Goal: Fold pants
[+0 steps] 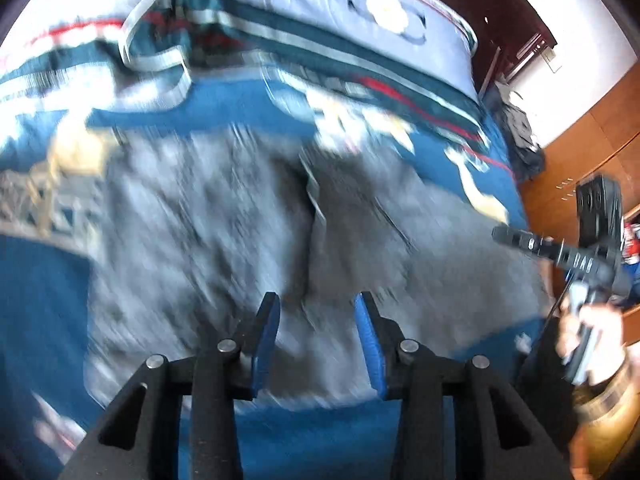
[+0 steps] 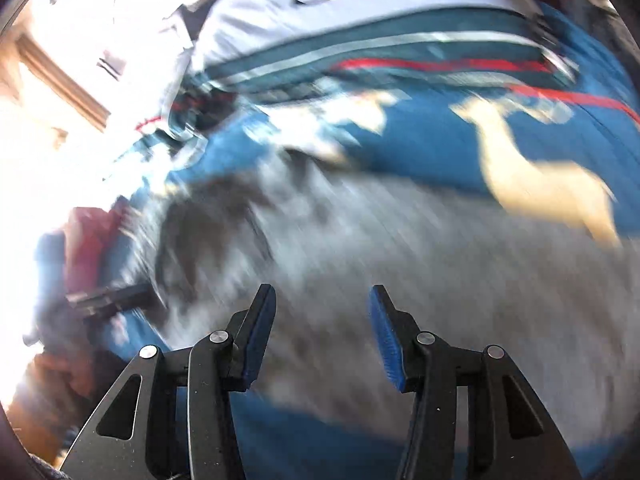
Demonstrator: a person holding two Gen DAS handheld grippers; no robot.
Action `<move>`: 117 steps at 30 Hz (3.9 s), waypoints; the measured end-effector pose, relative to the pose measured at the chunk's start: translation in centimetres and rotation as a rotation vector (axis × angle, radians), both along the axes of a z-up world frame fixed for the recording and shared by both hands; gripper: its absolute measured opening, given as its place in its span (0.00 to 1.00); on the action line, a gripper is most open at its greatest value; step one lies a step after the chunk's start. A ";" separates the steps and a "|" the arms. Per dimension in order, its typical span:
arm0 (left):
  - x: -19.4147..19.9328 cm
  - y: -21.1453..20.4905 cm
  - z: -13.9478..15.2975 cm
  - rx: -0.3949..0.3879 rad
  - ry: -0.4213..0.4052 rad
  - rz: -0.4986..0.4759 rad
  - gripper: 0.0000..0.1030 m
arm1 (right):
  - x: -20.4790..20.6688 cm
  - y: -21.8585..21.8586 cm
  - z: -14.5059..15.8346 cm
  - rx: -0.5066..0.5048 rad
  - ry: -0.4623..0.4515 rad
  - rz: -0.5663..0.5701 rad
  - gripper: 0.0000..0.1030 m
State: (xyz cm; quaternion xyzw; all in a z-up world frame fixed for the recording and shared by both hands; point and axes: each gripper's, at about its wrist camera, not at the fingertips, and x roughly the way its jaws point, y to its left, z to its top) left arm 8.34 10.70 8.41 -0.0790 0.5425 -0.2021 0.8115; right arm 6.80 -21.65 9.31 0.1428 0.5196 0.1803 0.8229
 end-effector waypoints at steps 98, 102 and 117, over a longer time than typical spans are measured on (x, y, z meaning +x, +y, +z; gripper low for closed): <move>-8.7 -35.3 -0.5 0.137 -0.205 -0.602 0.62 | -14.7 -27.5 -1.6 0.198 -0.054 -0.615 0.61; -11.1 -39.7 -1.2 0.141 -0.191 -0.736 0.62 | -14.7 -29.2 -2.8 0.256 -0.009 -0.625 0.61; -12.3 -47.3 -5.1 0.215 -0.164 -0.894 0.55 | -13.8 -31.5 -5.5 0.338 0.080 -0.676 0.61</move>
